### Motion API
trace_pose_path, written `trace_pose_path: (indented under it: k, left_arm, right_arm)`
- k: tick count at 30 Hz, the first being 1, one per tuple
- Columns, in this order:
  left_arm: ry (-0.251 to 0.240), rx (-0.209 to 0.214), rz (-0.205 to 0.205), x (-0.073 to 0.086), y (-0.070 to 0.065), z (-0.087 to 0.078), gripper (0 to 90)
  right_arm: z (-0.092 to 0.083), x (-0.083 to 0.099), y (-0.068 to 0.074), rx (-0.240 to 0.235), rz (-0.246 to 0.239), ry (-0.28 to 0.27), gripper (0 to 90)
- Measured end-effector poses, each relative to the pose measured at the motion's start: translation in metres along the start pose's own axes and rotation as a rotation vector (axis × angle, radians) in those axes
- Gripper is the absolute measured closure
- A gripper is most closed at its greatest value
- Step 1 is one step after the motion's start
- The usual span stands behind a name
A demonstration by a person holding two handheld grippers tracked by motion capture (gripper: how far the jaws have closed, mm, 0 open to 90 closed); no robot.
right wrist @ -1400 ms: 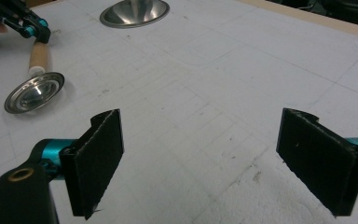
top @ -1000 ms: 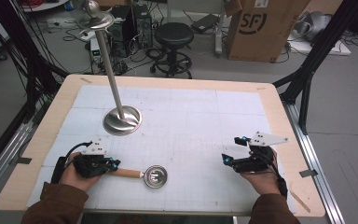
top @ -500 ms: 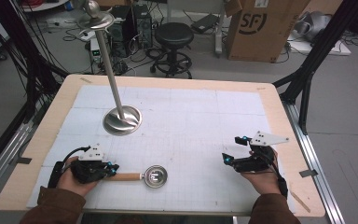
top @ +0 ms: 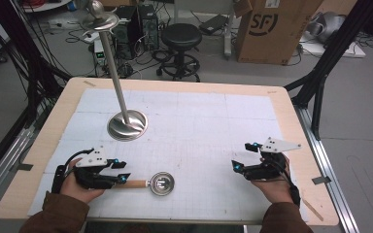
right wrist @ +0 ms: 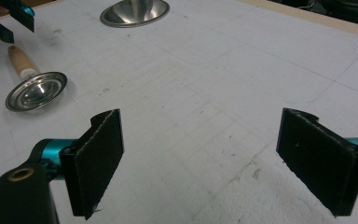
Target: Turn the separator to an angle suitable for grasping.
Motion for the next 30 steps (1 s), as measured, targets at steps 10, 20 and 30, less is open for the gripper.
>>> trace_pose_path:
  k: [10,20,30]
  left_arm:
    - [-0.116,0.013,-0.029,-0.014,0.008,-0.017,36.3]
    - [-0.168,-0.014,-0.046,-0.022,0.016,-0.029,23.4]
    - [-0.195,-0.058,-0.055,-0.024,0.021,-0.034,10.5]
  right_arm:
    - [0.003,0.001,0.001,-0.002,0.008,0.005,13.5]
    - [0.007,0.003,0.002,-0.008,0.005,0.018,13.4]
    - [0.006,0.006,0.001,-0.010,0.011,0.025,13.5]
Point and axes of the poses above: each handheld gripper's, and its own axes: z roughly forward along the jaws, x roughly out of its underside, y roughly to its left, the point moved 3 cm from there along z, roughly forward along the jaws, and after that the axes turned 6 degrees about -y, right-handed, at the moved point
